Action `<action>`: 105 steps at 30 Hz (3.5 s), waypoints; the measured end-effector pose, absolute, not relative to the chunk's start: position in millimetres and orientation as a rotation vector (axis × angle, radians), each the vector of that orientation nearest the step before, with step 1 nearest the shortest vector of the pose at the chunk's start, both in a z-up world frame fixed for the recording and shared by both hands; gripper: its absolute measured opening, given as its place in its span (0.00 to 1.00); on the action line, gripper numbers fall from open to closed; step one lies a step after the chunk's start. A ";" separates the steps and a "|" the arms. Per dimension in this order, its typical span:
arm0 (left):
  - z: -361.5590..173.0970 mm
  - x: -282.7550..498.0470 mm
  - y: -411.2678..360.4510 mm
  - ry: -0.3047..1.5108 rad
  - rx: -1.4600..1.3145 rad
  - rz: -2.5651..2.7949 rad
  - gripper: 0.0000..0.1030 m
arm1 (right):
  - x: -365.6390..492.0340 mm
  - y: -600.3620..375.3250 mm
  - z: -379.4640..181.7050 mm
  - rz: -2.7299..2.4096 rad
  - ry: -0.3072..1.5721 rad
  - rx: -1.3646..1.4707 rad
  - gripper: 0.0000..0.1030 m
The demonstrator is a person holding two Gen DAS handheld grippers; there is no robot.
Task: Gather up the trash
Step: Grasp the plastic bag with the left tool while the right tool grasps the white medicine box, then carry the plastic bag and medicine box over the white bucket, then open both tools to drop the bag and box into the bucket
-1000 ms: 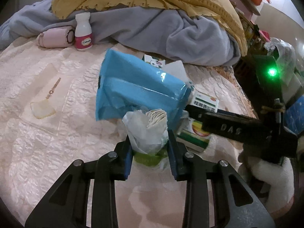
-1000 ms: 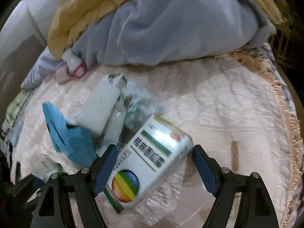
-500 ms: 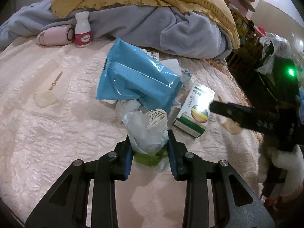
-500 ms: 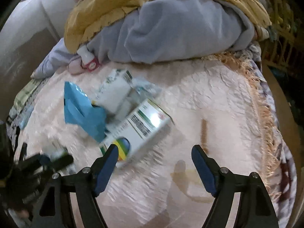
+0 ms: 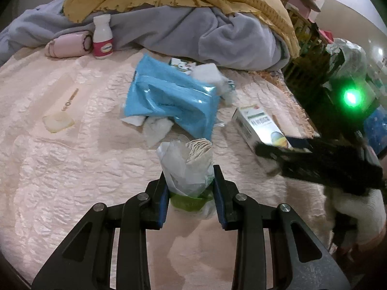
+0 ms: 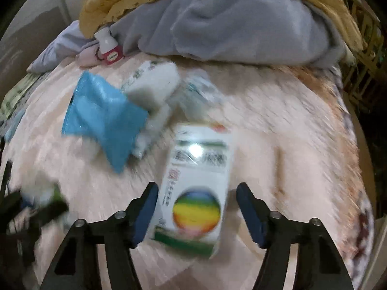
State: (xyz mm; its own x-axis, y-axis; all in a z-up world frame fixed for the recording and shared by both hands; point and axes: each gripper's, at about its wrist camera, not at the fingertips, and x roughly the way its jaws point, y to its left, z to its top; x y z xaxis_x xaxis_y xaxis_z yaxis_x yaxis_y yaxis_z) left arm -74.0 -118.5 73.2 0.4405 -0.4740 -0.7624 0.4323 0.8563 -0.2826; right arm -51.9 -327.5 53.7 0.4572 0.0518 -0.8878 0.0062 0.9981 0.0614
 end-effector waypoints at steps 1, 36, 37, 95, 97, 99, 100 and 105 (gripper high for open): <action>73.6 -74.5 -120.6 0.963 -0.050 -0.569 0.29 | -61.0 -336.9 55.0 0.032 1.109 0.064 0.62; 111.8 -143.0 -176.7 0.934 0.016 -0.666 0.29 | -222.4 -360.3 64.4 0.064 0.992 0.076 0.52; 113.3 -145.9 -179.2 0.931 0.022 -0.669 0.29 | -223.2 -358.9 63.8 0.059 0.994 0.062 0.52; 129.6 -218.1 -485.1 1.002 0.162 -1.133 0.30 | -367.1 -620.1 87.8 -0.476 0.806 0.345 0.48; 127.4 -216.5 -492.0 1.002 0.137 -1.139 0.34 | -367.2 -623.0 87.2 -0.487 0.802 0.354 0.48; 125.7 -214.8 -495.9 1.010 0.112 -1.152 0.49 | -365.8 -625.0 86.9 -0.513 0.801 0.351 0.50; 124.5 -214.1 -497.0 1.012 0.097 -1.156 0.52 | -365.3 -625.2 87.1 -0.526 0.801 0.347 0.53; 122.7 -214.7 -496.8 1.005 0.100 -1.160 0.58 | -364.3 -626.9 87.5 -0.541 0.792 0.362 0.67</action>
